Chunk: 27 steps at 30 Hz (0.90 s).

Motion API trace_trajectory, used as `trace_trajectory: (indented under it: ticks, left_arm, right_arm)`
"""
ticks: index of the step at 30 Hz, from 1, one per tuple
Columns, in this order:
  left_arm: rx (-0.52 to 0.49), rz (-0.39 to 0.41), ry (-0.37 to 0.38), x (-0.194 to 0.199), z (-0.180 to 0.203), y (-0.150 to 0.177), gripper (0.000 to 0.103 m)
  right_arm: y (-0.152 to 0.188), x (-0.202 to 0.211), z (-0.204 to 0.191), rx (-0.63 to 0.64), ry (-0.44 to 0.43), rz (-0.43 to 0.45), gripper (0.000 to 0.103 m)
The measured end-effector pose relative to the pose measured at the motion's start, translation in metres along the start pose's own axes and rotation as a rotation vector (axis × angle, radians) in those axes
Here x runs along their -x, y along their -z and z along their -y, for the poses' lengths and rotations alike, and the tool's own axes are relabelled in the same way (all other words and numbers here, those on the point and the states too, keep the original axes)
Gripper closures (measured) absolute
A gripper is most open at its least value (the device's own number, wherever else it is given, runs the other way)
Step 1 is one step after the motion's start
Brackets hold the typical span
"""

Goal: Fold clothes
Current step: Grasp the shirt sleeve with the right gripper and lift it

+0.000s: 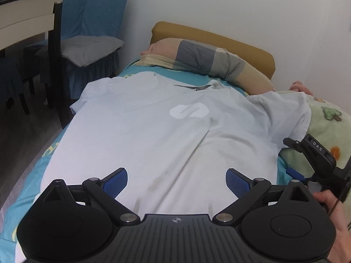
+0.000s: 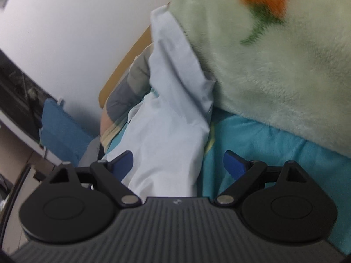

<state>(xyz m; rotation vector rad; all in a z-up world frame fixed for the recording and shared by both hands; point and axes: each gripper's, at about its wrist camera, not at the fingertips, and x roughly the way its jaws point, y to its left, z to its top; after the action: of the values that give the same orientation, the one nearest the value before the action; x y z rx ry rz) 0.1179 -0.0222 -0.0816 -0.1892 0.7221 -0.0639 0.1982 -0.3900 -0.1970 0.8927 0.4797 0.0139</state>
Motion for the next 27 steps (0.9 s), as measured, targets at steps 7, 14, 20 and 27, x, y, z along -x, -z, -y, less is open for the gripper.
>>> trace_trajectory:
  ticks: [7,14,20,27]
  left_arm:
    - [-0.025,-0.007,0.002,-0.025,0.007,-0.007,0.005]
    - [-0.035,-0.06,0.022,-0.06,0.006,-0.009,0.005]
    - [-0.032,-0.108,0.033,-0.08,-0.001,-0.005,0.006]
    - [0.037,-0.077,0.045,-0.065,-0.021,-0.021,0.006]
  right_arm:
    - [-0.018,-0.064,0.017,0.036,0.044,0.058,0.027]
    - [-0.033,-0.094,0.005,0.131,-0.114,0.101,0.043]
    - [-0.06,-0.117,-0.058,0.341,-0.006,0.168,0.043]
    - [-0.075,-0.144,-0.139,0.54,0.233,0.18,0.091]
